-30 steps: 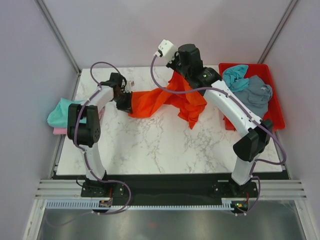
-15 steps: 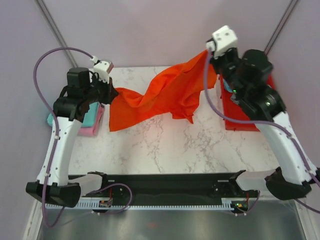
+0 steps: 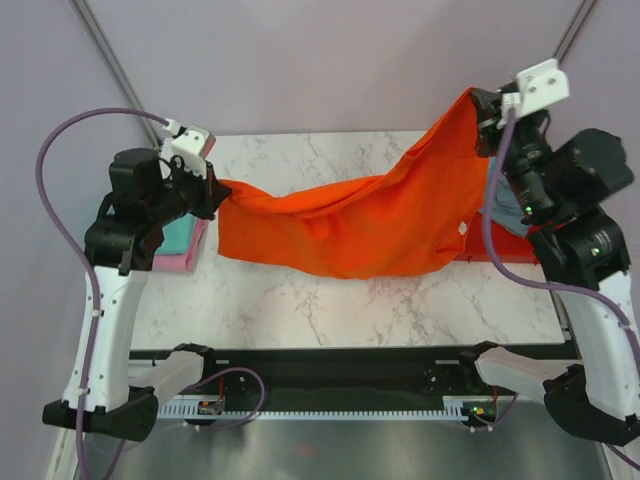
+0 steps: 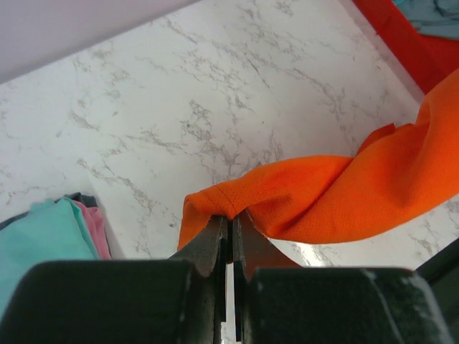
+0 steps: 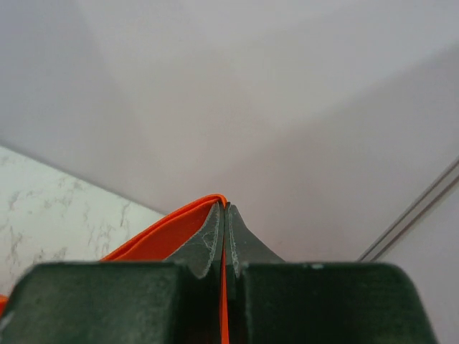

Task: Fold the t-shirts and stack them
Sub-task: Flatten the tshirt out

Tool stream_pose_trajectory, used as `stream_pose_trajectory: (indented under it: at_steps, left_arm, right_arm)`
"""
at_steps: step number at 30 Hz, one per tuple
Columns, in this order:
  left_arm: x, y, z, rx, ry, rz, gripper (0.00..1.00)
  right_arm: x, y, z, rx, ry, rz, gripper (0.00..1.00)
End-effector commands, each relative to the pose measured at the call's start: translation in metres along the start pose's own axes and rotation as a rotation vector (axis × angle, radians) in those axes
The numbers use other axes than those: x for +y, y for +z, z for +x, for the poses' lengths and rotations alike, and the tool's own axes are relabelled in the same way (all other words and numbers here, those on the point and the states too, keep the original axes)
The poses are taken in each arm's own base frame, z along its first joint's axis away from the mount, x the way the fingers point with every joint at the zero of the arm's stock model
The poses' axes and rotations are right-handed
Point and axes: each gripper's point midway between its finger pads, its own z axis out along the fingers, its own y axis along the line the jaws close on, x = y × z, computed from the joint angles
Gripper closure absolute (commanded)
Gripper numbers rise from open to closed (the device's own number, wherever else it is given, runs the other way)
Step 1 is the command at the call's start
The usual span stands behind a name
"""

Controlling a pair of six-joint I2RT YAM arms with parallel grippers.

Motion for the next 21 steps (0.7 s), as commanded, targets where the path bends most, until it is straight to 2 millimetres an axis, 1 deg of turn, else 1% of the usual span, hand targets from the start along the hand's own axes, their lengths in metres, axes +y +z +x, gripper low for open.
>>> stream_pose_trajectory:
  at_steps: [1,2,3,4,5,6,7,8,9,10,11,12,14,15,16,17,18,19,20,21]
  left_arm:
    - [0.0,0.036,0.026,0.125,-0.027,0.078,0.98]
    - [0.002,0.056,0.043,0.199,-0.061,0.104,0.98]
    - [0.003,0.065,0.05,0.233,-0.084,0.114,0.98]
    - [0.005,0.075,0.059,0.268,-0.109,0.118,0.98]
    - [0.009,0.095,0.077,0.339,-0.146,0.133,0.98]
    - [0.009,0.104,0.084,0.364,-0.165,0.145,0.98]
    - [0.011,0.115,0.094,0.397,-0.185,0.155,0.98]
    - [0.013,0.125,0.098,0.406,-0.195,0.16,0.98]
    - [0.019,0.144,0.113,0.456,-0.223,0.153,0.98]
    - [0.023,0.153,0.117,0.47,-0.235,0.145,0.98]
    - [0.03,0.173,0.126,0.495,-0.254,0.137,0.98]
    - [0.037,0.182,0.129,0.507,-0.254,0.108,0.98]
    - [0.05,0.201,0.136,0.525,-0.261,0.076,0.98]
    - [0.063,0.211,0.129,0.502,-0.244,0.038,0.98]
    - [0.071,0.227,0.145,0.538,-0.258,0.026,0.98]
    - [0.079,0.237,0.137,0.514,-0.255,0.018,0.93]
    - [0.083,0.245,0.137,0.511,-0.258,0.019,0.75]
    - [0.087,0.259,0.151,0.538,-0.267,0.027,0.54]
    - [0.091,0.265,0.137,0.503,-0.26,0.027,0.38]
    - [0.095,0.271,0.135,0.495,-0.261,0.012,0.24]
  right_arm:
    - [0.038,0.038,0.066,0.113,-0.012,-0.09,1.0]
    - [0.044,0.044,0.08,0.136,-0.009,-0.1,1.0]
    - [0.052,0.054,0.095,0.153,-0.006,-0.108,1.0]
    - [0.063,0.059,0.126,0.208,-0.007,-0.124,1.0]
    - [0.072,0.062,0.141,0.225,0.011,-0.138,1.0]
    - [0.086,0.068,0.175,0.27,0.009,-0.157,1.0]
    - [0.093,0.071,0.191,0.286,0.017,-0.164,1.0]
    - [0.098,0.075,0.208,0.309,0.031,-0.159,1.0]
    - [0.109,0.085,0.238,0.357,0.032,-0.164,1.0]
    - [0.111,0.092,0.252,0.379,0.039,-0.156,1.0]
    - [0.119,0.104,0.28,0.424,0.049,-0.154,1.0]
    - [0.117,0.115,0.284,0.423,0.051,-0.143,1.0]
    - [0.11,0.13,0.31,0.459,0.038,-0.115,1.0]
    - [0.11,0.149,0.323,0.457,0.042,-0.098,1.0]
    - [0.101,0.157,0.335,0.472,0.041,-0.078,1.0]
    - [0.105,0.165,0.363,0.514,0.035,-0.081,1.0]
    - [0.096,0.178,0.359,0.497,0.04,-0.059,1.0]
    - [0.094,0.184,0.364,0.5,0.041,-0.053,1.0]
    - [0.098,0.188,0.385,0.532,0.04,-0.055,1.0]
    - [0.093,0.198,0.379,0.512,0.041,-0.043,1.0]
